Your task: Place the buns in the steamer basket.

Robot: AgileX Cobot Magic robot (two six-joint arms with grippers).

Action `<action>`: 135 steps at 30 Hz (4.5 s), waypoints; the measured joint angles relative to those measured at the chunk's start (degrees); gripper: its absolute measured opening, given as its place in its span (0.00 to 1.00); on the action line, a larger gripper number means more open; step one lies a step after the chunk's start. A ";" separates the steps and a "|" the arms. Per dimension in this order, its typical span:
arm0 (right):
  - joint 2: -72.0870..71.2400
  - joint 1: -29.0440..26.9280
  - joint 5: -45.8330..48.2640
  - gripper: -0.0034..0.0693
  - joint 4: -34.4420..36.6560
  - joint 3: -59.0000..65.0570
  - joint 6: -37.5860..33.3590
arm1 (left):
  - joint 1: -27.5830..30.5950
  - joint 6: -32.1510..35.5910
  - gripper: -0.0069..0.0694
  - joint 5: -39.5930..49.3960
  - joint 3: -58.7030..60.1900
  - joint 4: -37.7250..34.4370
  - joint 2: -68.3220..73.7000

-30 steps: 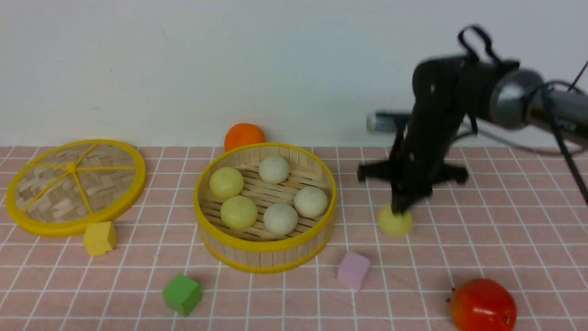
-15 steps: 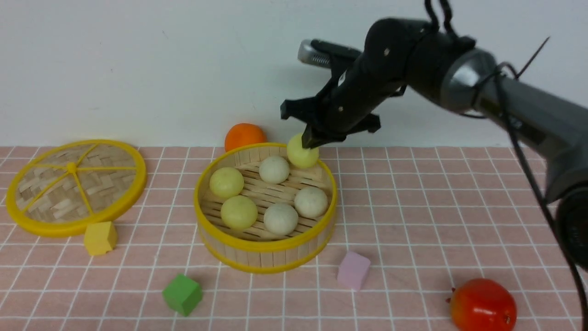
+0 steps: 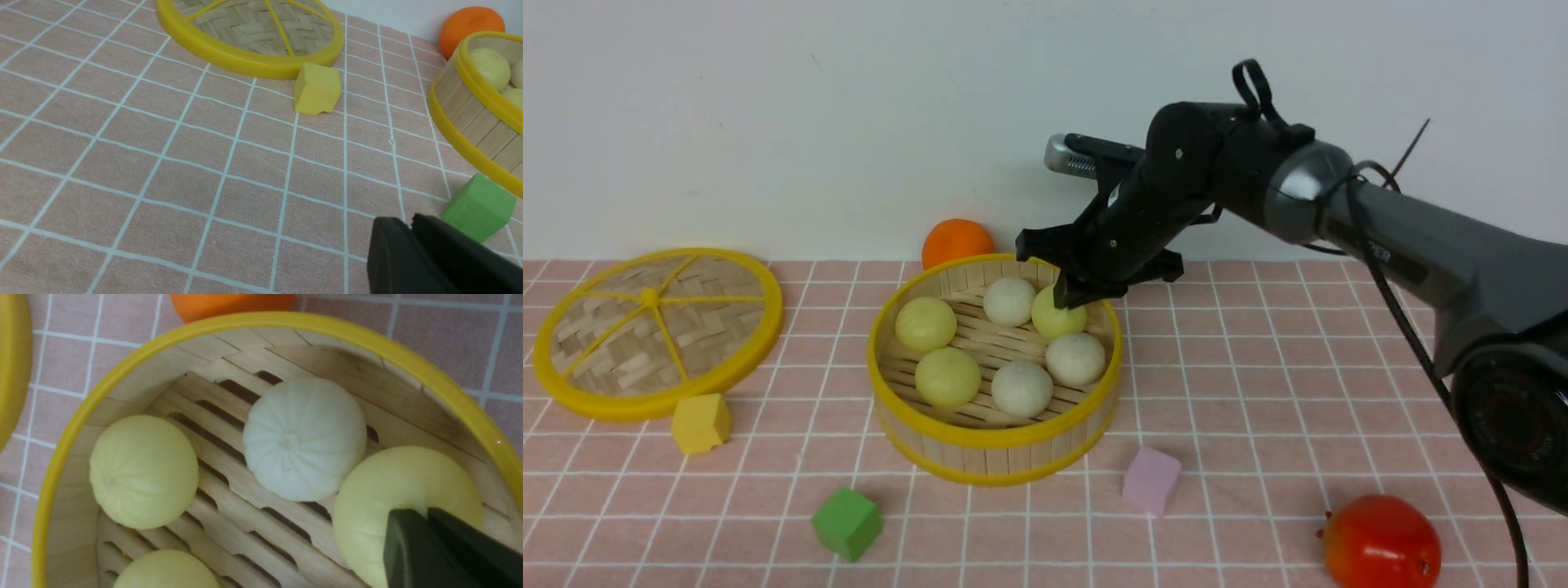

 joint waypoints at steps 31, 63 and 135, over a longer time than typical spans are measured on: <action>-50.99 -0.15 23.66 0.04 -13.78 21.80 -3.29 | 0.00 0.00 0.25 0.00 0.00 0.01 0.00; -132.19 -26.40 -23.13 0.06 -22.53 100.55 1.99 | 0.00 0.00 0.29 0.00 0.00 0.01 0.00; -135.13 -30.16 -24.60 0.15 -18.34 121.85 2.04 | 0.00 0.00 0.33 0.06 0.00 0.01 0.00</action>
